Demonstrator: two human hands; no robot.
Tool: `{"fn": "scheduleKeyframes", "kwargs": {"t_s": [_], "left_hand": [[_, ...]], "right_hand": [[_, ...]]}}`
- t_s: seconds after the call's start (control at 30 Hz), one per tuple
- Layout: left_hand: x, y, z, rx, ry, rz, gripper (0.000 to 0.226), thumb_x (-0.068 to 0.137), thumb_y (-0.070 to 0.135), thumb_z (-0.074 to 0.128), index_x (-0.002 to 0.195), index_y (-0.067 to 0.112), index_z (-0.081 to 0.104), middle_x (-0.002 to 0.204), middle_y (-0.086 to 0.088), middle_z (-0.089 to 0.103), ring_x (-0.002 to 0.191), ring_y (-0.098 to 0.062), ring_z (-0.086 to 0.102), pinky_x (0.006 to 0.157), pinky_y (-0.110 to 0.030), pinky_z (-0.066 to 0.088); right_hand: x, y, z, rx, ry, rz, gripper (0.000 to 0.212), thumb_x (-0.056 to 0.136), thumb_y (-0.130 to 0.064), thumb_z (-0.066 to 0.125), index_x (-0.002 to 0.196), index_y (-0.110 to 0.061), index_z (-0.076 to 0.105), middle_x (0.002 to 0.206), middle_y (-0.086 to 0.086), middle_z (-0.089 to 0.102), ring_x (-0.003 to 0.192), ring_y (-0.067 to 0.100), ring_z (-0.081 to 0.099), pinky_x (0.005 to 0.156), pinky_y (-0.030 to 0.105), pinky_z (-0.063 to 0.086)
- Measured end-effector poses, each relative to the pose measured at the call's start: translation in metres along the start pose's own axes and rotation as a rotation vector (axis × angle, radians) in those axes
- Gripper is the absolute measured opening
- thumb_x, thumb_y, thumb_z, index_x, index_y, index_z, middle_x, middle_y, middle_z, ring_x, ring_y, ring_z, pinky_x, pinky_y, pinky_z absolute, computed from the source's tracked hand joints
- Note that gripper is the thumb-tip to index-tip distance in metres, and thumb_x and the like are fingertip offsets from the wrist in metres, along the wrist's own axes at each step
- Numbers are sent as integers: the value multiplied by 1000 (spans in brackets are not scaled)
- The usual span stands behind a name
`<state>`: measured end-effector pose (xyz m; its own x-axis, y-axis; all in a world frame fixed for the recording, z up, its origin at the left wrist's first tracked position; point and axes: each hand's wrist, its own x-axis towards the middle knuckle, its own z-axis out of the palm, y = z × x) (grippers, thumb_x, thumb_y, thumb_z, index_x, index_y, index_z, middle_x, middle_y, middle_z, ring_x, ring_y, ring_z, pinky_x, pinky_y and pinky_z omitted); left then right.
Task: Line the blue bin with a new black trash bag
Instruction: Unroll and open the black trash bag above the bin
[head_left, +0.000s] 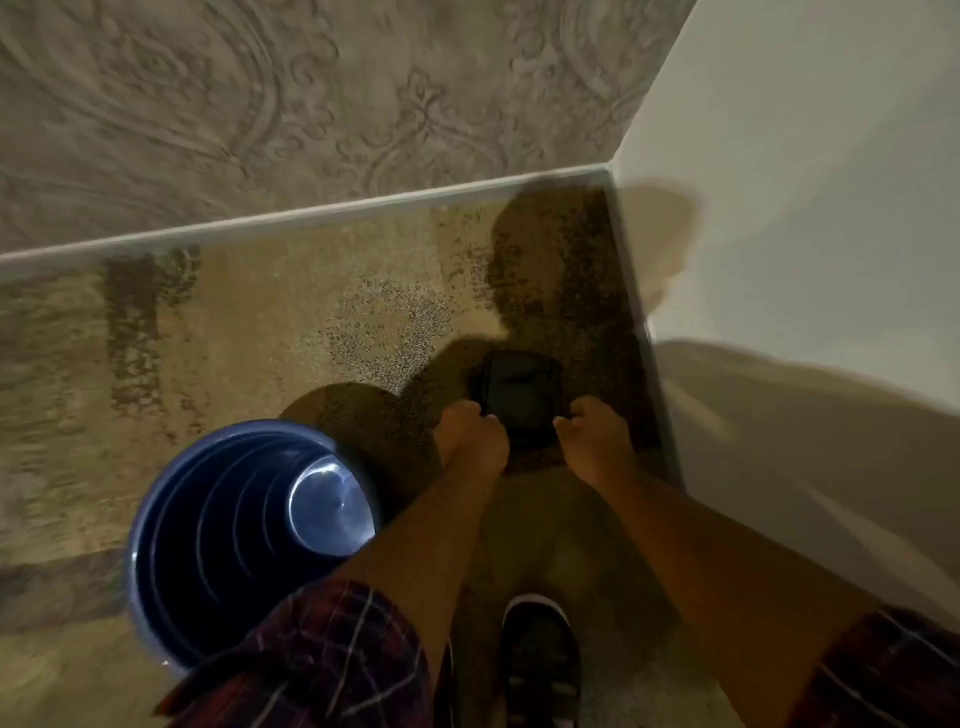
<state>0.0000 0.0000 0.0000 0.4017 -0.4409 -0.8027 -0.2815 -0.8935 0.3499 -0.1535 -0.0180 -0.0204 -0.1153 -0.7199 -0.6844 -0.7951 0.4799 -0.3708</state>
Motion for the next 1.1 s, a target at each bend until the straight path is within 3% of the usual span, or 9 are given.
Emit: {"fn": "scheduleKeyframes", "kwargs": {"t_s": [0.17,0.23,0.33,0.47,0.57,0.63,0.83,0.93,1.1], "left_hand": [[56,-11,24,80,14,-26,28,110,21,59,131,4,70,130,-14,71,102,-31,71,83,-37,49],[74,-13,32,159,12,-25,25,111,27,59,113,6,73,112,-12,71,84,-26,67,78,-35,45],[92,-12,40,223,36,-34,35,108,35,62,126,7,73,127,-13,73,102,-33,71,75,-35,43],[101,-8,54,260,77,-101,39,103,32,73,76,8,58,87,-12,67,74,-29,63,67,-34,47],[89,-2,48,260,25,-118,24,106,29,67,109,5,72,116,-14,76,104,-31,75,72,-34,52],[76,-2,36,121,-22,-125,20,106,22,66,113,7,75,126,-15,77,114,-31,75,77,-36,55],[-15,5,-10,-380,-50,-231,36,106,30,67,74,16,56,75,-3,55,71,-21,62,63,-34,56],[-80,10,-44,-661,-185,-326,35,104,41,67,124,12,66,118,-8,68,113,-34,72,101,-55,61],[-183,26,-115,-908,-469,-327,75,105,66,46,155,12,54,158,-17,57,135,-40,61,101,-51,52]], "right_hand": [[49,3,30,-13,-4,95,28,103,-38,61,92,-14,52,87,6,52,93,30,57,76,36,43],[62,3,38,-36,0,118,34,102,-41,62,108,-8,58,106,16,61,102,36,62,83,41,50],[76,1,43,-51,18,192,46,100,-43,64,130,-7,59,131,18,63,121,40,60,107,54,47],[81,1,46,-54,24,242,33,100,-37,64,119,-11,66,133,18,63,127,42,57,116,58,38],[68,1,39,107,21,157,31,99,-28,67,73,-18,52,99,16,62,109,43,66,102,57,51],[50,-3,27,247,66,140,31,96,-22,69,71,-16,53,90,13,63,98,42,68,88,52,58],[-34,-24,-21,591,124,110,18,93,-16,72,78,-10,63,78,12,66,74,29,69,72,56,65],[-86,-37,-54,627,127,39,23,89,-15,73,71,-15,59,59,-5,58,58,14,59,59,40,58],[-187,-77,-124,717,60,-58,34,86,-4,71,63,-24,56,52,-11,51,49,11,45,54,36,43]]}}
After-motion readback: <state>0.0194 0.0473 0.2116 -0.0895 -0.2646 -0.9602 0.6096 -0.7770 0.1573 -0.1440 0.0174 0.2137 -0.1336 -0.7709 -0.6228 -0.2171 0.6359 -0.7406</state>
